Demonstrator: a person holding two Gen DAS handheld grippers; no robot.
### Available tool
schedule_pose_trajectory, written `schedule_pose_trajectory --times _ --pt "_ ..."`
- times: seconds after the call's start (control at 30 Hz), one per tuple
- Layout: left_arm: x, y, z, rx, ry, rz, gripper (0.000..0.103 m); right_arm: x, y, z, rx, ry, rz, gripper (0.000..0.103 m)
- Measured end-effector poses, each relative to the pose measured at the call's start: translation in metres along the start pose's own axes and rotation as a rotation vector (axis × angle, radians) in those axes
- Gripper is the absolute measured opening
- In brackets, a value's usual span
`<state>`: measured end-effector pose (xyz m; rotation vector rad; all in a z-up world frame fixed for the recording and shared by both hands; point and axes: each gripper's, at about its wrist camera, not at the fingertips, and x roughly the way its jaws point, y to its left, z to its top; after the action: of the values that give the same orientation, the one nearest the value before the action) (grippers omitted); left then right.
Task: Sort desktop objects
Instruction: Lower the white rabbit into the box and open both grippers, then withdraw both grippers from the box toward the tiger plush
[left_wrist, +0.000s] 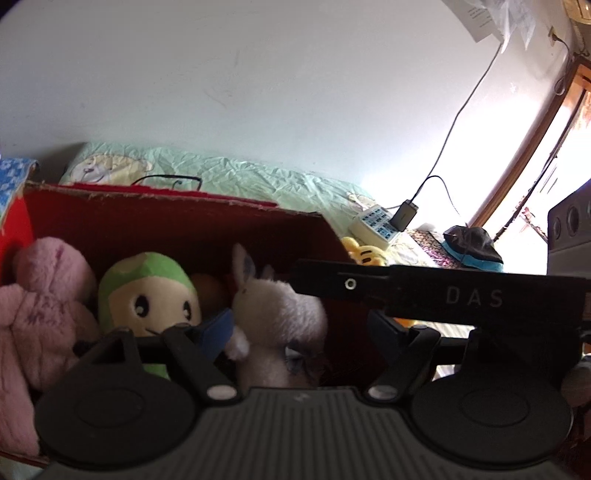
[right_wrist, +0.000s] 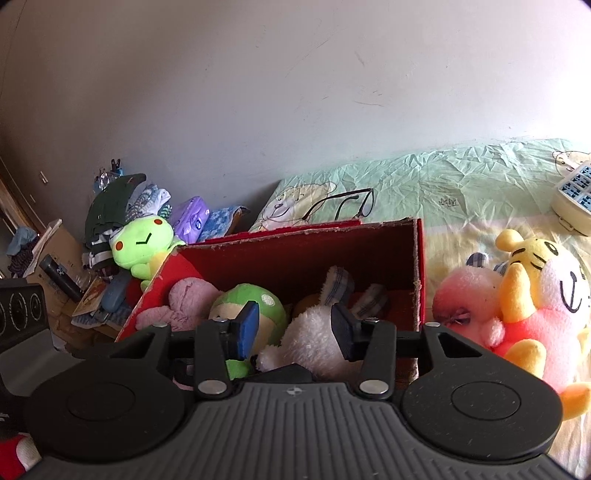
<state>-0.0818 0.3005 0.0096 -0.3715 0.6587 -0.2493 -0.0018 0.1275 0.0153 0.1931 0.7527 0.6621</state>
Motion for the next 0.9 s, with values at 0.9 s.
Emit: schedule_pose_trajectory --times 0.9 --pt "0.054 0.018 -0.003 -0.096 0.142 -0.094 0.072 -0.024 -0.040 -0.004 0.188 -0.069 -0.003 0.047"
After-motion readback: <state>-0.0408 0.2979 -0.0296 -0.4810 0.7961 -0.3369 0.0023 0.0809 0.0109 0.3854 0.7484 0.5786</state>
